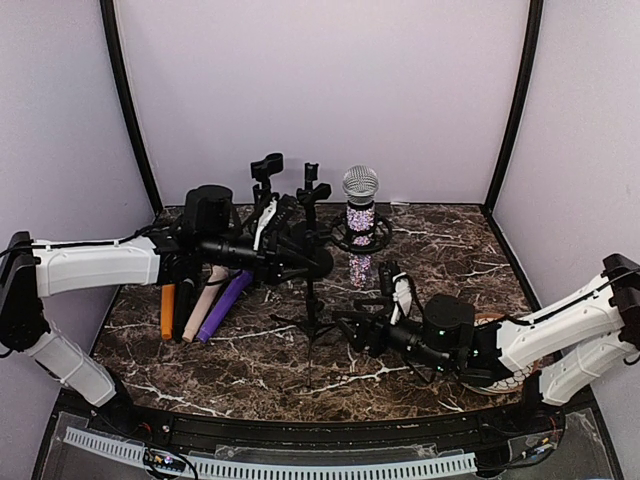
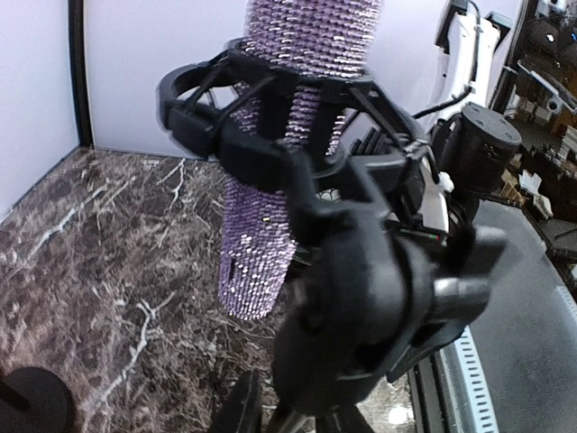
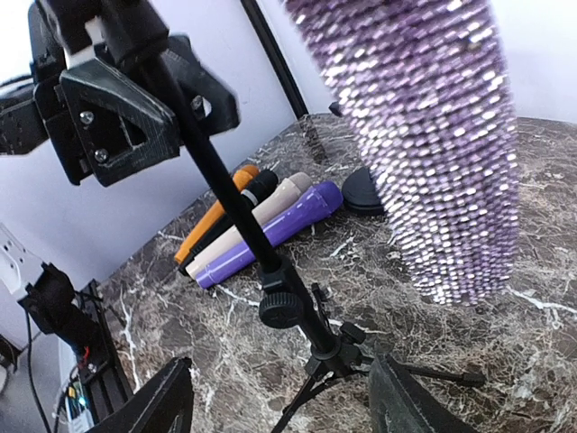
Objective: Remove the microphone from the stand
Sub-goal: Pick up the microphone stand with the microphone from the center of the board.
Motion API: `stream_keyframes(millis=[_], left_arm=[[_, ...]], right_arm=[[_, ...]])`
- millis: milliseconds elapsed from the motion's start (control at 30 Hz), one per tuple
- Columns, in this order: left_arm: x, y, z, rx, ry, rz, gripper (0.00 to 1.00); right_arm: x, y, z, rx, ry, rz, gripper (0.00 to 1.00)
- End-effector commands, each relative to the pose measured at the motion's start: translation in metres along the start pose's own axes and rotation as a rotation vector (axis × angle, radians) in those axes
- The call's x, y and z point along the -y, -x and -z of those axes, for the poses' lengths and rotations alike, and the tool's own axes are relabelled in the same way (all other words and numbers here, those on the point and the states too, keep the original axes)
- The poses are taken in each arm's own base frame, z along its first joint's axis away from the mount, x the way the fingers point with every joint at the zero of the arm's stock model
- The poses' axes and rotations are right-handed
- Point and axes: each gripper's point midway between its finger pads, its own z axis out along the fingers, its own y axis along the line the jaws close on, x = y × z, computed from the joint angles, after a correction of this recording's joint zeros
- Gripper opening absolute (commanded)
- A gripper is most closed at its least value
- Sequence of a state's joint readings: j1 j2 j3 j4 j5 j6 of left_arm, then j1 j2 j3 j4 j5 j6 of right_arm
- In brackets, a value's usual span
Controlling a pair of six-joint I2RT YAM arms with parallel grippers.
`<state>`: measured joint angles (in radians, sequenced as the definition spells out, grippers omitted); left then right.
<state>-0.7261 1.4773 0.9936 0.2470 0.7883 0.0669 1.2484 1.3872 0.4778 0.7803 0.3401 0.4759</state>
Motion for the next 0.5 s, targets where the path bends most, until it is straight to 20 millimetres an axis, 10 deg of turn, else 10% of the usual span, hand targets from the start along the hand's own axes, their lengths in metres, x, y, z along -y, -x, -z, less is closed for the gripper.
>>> stream_keyframes(millis=[0, 467], left_arm=[[0.007, 0.013, 0.003, 0.043, 0.01, -0.039, 0.19], [-0.006, 0.028, 0.007, 0.137, 0.36, -0.082, 0.0]], right_arm=[[0.005, 0.019, 0.011, 0.08, -0.027, -0.147, 0.67], [0.013, 0.046, 0.007, 0.12, -0.032, -0.341, 0.74]])
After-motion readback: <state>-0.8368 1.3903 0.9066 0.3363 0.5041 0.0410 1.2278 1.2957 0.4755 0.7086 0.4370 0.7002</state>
